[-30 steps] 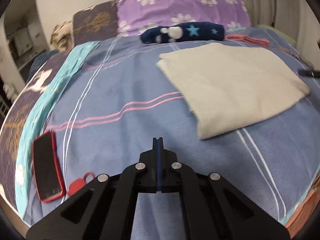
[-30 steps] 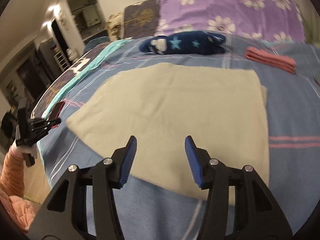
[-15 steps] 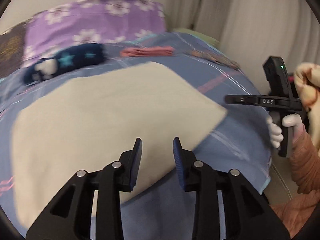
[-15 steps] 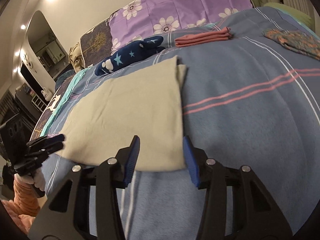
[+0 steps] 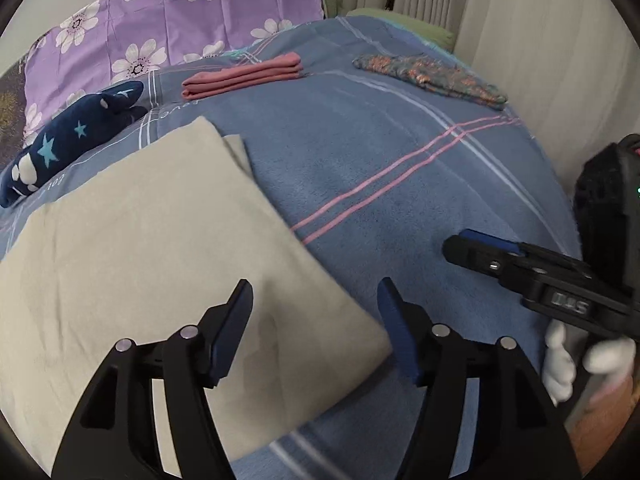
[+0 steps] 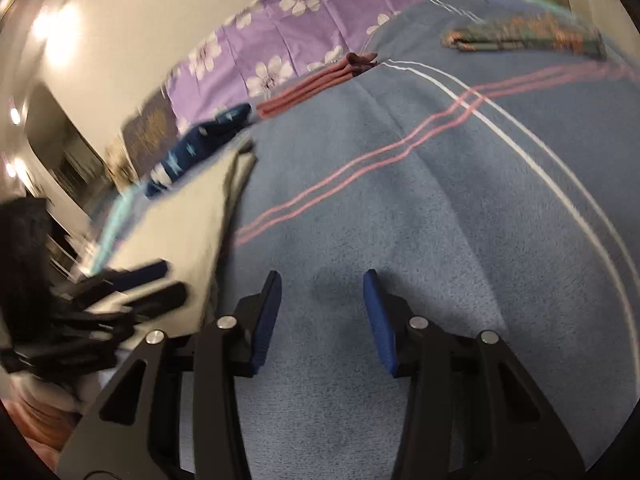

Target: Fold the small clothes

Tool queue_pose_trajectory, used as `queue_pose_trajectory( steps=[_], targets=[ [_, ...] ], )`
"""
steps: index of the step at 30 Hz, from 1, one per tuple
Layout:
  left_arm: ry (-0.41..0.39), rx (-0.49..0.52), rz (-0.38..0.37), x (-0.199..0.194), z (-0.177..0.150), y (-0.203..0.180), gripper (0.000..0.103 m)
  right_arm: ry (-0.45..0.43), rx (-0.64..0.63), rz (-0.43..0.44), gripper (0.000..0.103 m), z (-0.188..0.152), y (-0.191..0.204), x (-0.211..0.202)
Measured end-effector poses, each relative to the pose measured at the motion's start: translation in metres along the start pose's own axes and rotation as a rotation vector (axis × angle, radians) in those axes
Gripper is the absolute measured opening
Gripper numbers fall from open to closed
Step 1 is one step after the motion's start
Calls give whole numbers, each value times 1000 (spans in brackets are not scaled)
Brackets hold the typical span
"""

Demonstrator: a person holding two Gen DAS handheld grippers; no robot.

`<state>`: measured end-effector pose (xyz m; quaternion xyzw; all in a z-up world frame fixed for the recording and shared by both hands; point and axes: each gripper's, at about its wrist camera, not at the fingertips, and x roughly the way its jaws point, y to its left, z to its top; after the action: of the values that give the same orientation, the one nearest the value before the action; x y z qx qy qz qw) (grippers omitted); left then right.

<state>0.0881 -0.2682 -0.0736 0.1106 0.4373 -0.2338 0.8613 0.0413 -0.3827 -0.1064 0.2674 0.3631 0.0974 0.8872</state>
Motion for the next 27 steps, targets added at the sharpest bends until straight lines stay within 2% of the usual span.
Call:
queue_pose_trajectory(
  steps=[4, 5, 6, 7, 8, 10, 11, 13, 16, 20, 22, 23, 27],
  targets=[
    [36, 42, 65, 14, 2, -14, 65, -4, 13, 34, 45, -2, -3, -1],
    [35, 54, 83, 14, 0, -14, 62, -1, 11, 41, 45, -2, -3, 0],
    [34, 55, 95, 13, -3, -10, 57, 0, 8, 50, 47, -2, -2, 0],
    [35, 43, 105, 11, -5, -4, 40, 0, 7, 57, 48, -2, -3, -1],
    [36, 20, 102, 9, -7, 4, 32, 2, 5, 66, 48, -2, -3, -1],
    [38, -73, 60, -1, -13, 27, 30, 7, 1, 78, 49, 0, -3, -2],
    [39, -106, 47, -4, -15, 35, 24, 11, -2, 80, 49, 0, -3, -3],
    [41, -137, 34, -10, -18, 45, 19, 34, -17, 73, 50, 3, 1, -2],
    [46, -148, 10, -9, -19, 46, 18, 58, -59, 67, 50, 12, 13, -4],
    [75, -140, -50, -2, -22, 37, 18, 44, -133, 102, 49, 48, 37, -11],
    [91, -113, -63, 1, -22, 29, 19, 81, -152, 145, 47, 68, 46, 1],
    [95, -98, -58, 2, -22, 25, 23, 115, -157, 154, 45, 81, 50, 15],
    [97, -55, -43, 1, -26, 18, 22, 284, -127, 184, 37, 112, 57, 81]
  ],
)
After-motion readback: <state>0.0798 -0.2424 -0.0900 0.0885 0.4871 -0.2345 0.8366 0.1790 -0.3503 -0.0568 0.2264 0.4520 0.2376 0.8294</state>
